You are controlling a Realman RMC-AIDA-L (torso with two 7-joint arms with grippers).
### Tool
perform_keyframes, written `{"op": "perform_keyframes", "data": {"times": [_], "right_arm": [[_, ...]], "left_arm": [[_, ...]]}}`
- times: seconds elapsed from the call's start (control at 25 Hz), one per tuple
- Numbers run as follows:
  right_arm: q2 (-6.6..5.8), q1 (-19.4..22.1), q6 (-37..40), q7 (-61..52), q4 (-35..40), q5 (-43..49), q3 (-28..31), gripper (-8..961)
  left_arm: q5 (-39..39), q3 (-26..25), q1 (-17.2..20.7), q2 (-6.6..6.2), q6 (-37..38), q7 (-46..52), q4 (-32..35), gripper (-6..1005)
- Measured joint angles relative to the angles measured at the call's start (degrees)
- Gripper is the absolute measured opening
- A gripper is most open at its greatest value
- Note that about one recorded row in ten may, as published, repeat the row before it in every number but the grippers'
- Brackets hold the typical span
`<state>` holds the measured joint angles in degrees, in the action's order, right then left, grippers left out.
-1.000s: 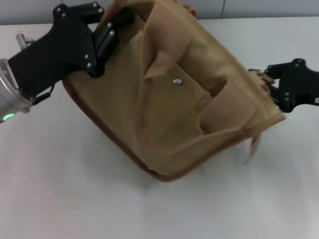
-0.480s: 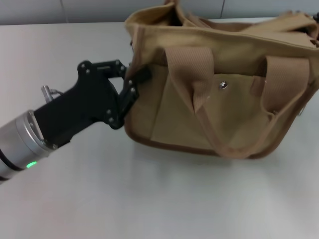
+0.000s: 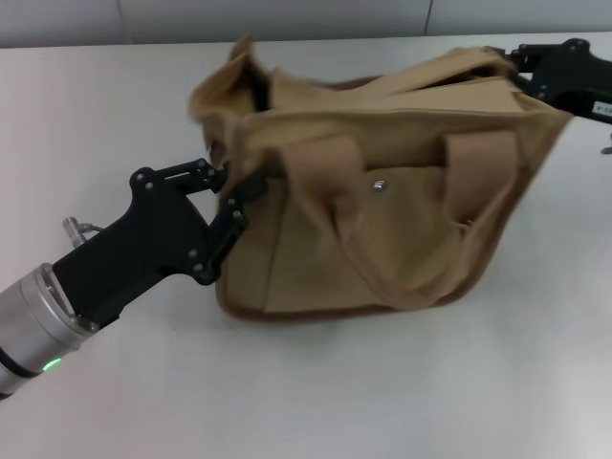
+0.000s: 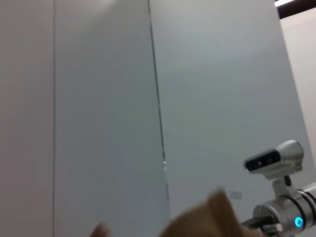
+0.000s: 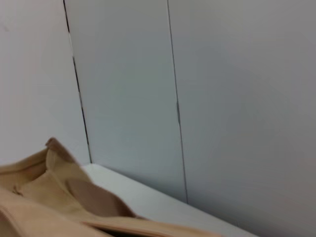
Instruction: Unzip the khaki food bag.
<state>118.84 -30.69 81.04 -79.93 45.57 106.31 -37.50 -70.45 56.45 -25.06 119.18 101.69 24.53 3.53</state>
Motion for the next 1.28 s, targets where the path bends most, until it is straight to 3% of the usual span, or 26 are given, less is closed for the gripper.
{"op": "perform_keyframes", "data": {"times": [0.16, 0.28, 0.36, 0.6, 0.76, 0.84, 0.96, 1.12, 1.28], "right_arm": [[0.24, 0.46, -1.16, 0.05, 0.49, 0.52, -1.95, 150], [0.35, 1.41, -0.68, 0.06, 0.93, -0.28, -1.72, 164], [0.39, 2.33, -0.05, 0.11, 1.23, -1.96, -1.51, 400], [0.11, 8.58, 2.39, 2.78, 1.55, -18.56, -0.83, 589], [0.15, 12.71, 7.80, 8.75, -2.98, -33.10, 0.13, 664], [-0.11, 14.31, 11.69, 9.90, -4.92, -36.42, 0.22, 701], [-1.11, 16.40, 20.36, 10.03, -5.13, -34.13, -0.10, 758], [-1.63, 17.78, 33.34, 11.44, -3.39, -21.87, 0.10, 795], [-1.35, 18.31, 36.70, 13.20, -3.27, -12.33, 0.25, 795]], "left_arm": [[0.01, -0.33, 0.22, 0.00, -1.59, 0.50, -0.36, 131], [-0.01, -0.36, 0.38, -0.09, -1.59, 0.87, -0.04, 270], [-0.03, -0.44, 0.52, -0.22, -0.68, 1.15, 0.24, 338], [-0.06, -1.56, 1.50, -0.22, 4.88, 1.62, 2.18, 467], [-0.03, -3.34, 1.59, -0.21, 8.10, 1.72, 2.41, 554], [-0.03, -3.43, 1.62, -0.34, 9.35, 1.87, 2.75, 788], [-0.03, -3.37, 2.41, -0.60, 10.67, 2.88, 3.96, 798], [-0.94, -2.00, 5.18, -0.65, 12.44, 6.44, 9.53, 809], [-2.85, 5.19, 7.49, -1.35, 12.87, 12.47, 17.48, 808]]}}
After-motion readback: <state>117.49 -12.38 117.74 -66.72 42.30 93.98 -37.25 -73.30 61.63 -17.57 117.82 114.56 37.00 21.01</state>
